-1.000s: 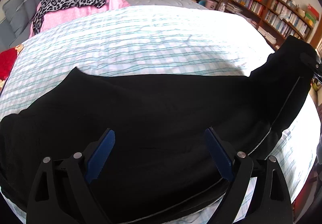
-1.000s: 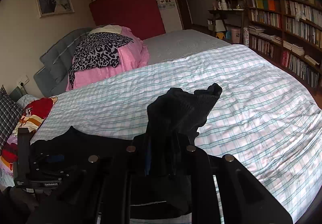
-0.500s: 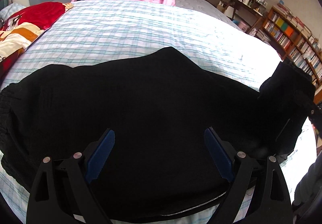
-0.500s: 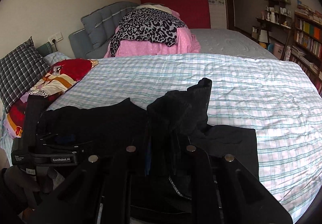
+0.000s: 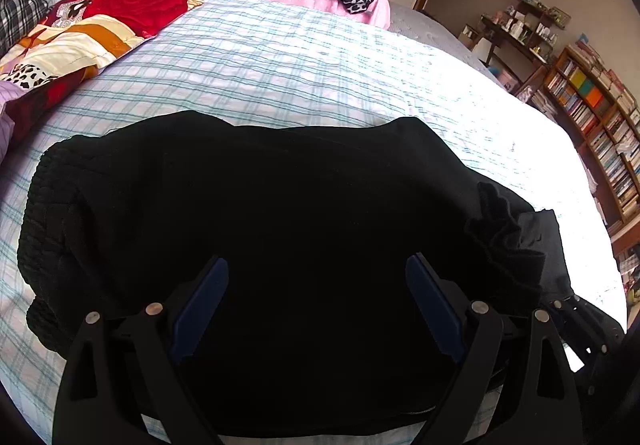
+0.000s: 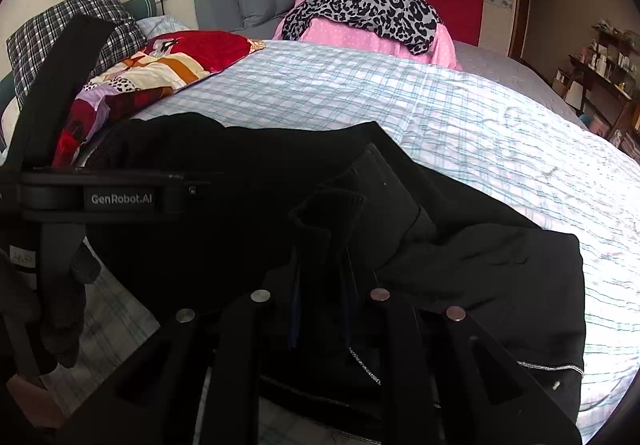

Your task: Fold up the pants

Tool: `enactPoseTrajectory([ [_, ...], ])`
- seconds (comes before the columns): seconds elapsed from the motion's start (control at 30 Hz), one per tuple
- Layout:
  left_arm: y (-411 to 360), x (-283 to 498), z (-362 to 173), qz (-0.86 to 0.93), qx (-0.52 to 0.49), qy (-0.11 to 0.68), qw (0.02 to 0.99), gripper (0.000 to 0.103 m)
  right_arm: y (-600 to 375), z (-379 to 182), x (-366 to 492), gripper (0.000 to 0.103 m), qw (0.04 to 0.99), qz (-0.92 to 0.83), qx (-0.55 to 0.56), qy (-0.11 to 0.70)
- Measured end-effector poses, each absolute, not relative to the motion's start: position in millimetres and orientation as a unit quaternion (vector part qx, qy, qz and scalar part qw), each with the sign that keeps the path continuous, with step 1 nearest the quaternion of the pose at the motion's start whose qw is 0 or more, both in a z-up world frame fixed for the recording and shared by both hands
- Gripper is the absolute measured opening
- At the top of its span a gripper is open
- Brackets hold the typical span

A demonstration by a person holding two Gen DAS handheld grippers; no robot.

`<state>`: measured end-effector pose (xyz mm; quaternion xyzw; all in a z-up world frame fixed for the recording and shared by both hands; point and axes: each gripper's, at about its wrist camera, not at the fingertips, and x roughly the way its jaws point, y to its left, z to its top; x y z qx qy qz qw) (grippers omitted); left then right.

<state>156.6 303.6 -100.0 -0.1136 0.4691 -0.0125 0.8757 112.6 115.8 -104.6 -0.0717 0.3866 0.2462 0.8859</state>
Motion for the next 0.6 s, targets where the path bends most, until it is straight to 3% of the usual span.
enactPoseTrajectory([
  [0.13, 304, 155, -101, -0.009, -0.116, 0.473, 0.874, 0.090, 123, -123, 119, 0.029, 0.869, 0.267, -0.054, 0.414],
  [0.2, 301, 154, -101, -0.011, -0.112, 0.473, 0.874, 0.090, 121, -123, 119, 0.050, 0.859, 0.292, -0.033, 0.420],
  [0.6, 236, 156, -81, -0.066, -0.082, 0.466, 0.879, 0.090, 17, -84, 82, 0.054, 0.889, 0.257, 0.033, 0.377],
])
